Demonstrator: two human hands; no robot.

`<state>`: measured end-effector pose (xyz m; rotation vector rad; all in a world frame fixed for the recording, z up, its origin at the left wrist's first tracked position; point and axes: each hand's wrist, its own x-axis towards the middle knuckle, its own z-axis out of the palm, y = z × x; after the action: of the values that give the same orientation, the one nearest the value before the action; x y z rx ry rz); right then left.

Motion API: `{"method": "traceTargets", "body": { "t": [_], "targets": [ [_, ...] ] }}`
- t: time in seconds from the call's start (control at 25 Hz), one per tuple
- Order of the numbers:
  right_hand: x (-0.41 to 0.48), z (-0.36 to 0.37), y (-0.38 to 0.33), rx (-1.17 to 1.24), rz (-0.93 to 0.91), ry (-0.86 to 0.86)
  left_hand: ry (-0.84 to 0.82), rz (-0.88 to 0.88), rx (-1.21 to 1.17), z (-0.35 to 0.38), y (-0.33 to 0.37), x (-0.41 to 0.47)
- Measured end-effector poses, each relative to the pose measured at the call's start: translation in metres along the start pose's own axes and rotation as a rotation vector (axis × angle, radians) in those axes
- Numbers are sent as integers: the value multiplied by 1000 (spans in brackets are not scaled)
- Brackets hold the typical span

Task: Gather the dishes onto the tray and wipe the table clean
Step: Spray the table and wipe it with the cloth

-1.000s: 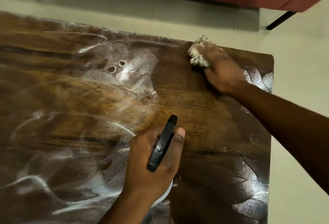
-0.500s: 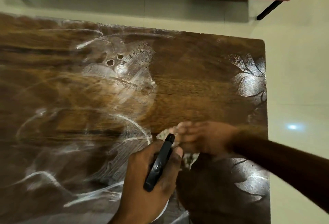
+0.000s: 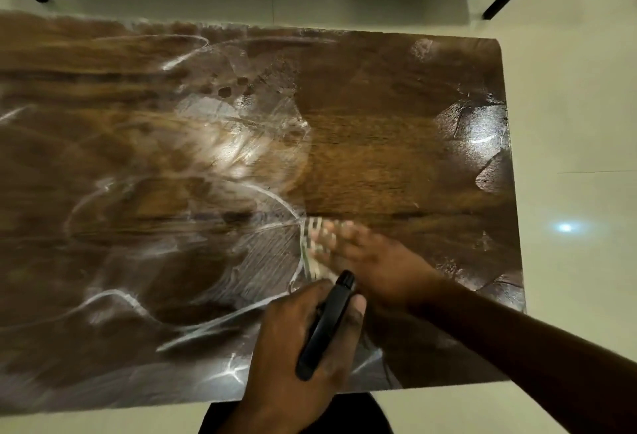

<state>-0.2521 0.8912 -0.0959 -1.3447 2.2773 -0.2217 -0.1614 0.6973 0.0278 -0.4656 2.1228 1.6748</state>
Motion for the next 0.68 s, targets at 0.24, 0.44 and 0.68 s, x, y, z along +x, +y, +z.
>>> {"method": "traceTargets", "body": {
  "t": [0.24,0.44,0.68],
  "targets": [
    [-94,5,40,-19,197,156,107,-16,-89,19,-22,-54],
    [-43,19,-41,328,906,499,166,4,-165,44,-40,-100],
    [-81,80,-136,81,9,214,220,94,-55,50,-58,-121]
  ]
}}
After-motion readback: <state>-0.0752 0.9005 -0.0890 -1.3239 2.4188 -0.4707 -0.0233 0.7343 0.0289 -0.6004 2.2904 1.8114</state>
